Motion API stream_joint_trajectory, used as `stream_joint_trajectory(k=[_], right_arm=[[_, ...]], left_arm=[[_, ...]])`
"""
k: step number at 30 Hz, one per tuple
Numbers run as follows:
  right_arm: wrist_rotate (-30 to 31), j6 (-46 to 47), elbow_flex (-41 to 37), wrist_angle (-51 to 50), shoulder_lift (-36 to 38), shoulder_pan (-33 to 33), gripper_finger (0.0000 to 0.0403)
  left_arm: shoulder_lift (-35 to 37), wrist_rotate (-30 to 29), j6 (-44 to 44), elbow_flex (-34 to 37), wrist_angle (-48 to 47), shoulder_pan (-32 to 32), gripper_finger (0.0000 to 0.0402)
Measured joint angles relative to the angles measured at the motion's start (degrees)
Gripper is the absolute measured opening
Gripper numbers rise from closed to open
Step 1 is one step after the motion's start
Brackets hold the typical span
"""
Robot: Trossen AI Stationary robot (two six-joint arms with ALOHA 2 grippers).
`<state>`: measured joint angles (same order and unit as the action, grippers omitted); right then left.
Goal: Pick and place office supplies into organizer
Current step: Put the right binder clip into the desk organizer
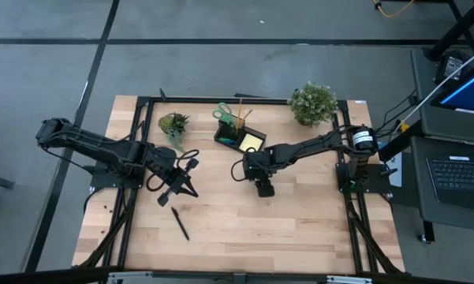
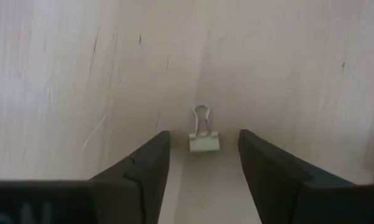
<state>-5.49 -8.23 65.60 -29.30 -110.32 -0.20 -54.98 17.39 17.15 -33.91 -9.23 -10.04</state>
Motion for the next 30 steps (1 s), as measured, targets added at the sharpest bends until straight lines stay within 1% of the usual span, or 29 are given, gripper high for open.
stream_joint_trajectory(k=[13, 18, 24, 30], right_arm=[[-0.10, -1.11, -0.20, -0.58, -0.04, -0.07, 0.0189], [1.21, -1.32, -0.24, -0.43, -0.09, -0.04, 0.0162], [1.35, -2.95, -0.24, -0.45, -0.11, -0.14, 0.0125], [1.49, -3.08, -0.26, -0.45, -0.15, -0.14, 0.0103]], left_arm=[[0.00, 0.00, 0.07, 0.00, 0.00, 0.00, 0.0002], [0.00, 0.00, 0.11, 0.00, 0.00, 0.00, 0.0005], [0.00, 0.00, 0.11, 0.00, 0.00, 0.00, 0.0002], [0.00, 0.00, 0.11, 0.00, 0.00, 0.00, 0.0005]])
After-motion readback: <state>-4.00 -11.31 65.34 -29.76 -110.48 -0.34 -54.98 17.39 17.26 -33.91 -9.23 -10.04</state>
